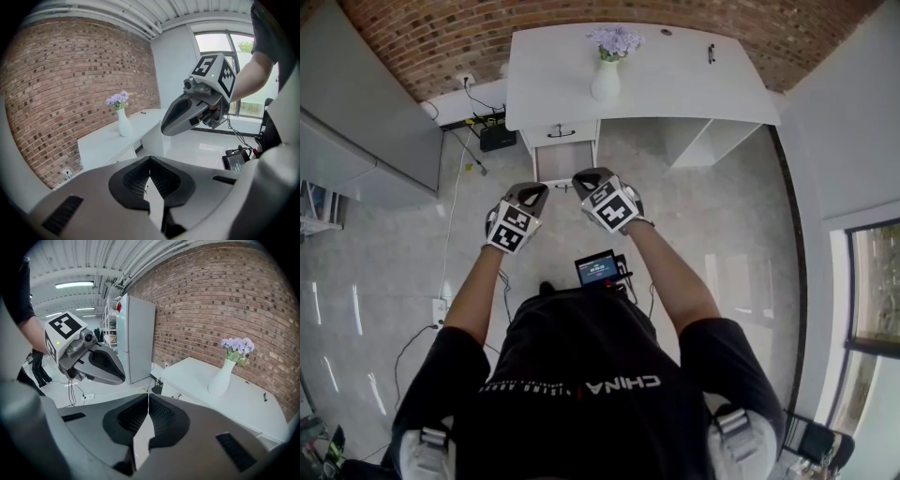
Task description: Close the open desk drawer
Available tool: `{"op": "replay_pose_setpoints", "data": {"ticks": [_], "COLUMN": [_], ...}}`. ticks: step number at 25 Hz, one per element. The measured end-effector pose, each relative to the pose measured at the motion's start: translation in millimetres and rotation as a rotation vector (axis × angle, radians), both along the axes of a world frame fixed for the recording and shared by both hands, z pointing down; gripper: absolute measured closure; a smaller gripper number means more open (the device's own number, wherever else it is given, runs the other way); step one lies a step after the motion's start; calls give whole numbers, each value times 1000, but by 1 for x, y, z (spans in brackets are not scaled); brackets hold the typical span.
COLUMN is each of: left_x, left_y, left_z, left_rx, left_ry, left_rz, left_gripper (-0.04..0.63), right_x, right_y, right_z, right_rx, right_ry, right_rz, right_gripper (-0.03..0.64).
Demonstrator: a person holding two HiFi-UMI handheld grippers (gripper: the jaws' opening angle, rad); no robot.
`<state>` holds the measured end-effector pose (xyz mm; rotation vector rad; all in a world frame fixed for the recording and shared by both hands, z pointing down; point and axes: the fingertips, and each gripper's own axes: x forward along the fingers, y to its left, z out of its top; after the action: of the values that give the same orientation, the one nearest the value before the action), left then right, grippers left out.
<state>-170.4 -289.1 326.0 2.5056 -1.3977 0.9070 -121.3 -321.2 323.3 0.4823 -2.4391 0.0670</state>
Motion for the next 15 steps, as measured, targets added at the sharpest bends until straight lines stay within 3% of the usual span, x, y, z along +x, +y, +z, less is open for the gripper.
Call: {"op": "replay_pose_setpoints", "data": {"ticks": [15], "left_x": [-8], "left_y": [-10], "left_z": [6], "left_rx": [-20], "left_ry": [-6], "left_rz": [-22], "left_gripper": [583], "right_x": [-2], "right_y": [-12], "right_z": [8], "right_rx": [-27], "right_ry": [7], "right_rz": [-18], "right_gripper": [601]}}
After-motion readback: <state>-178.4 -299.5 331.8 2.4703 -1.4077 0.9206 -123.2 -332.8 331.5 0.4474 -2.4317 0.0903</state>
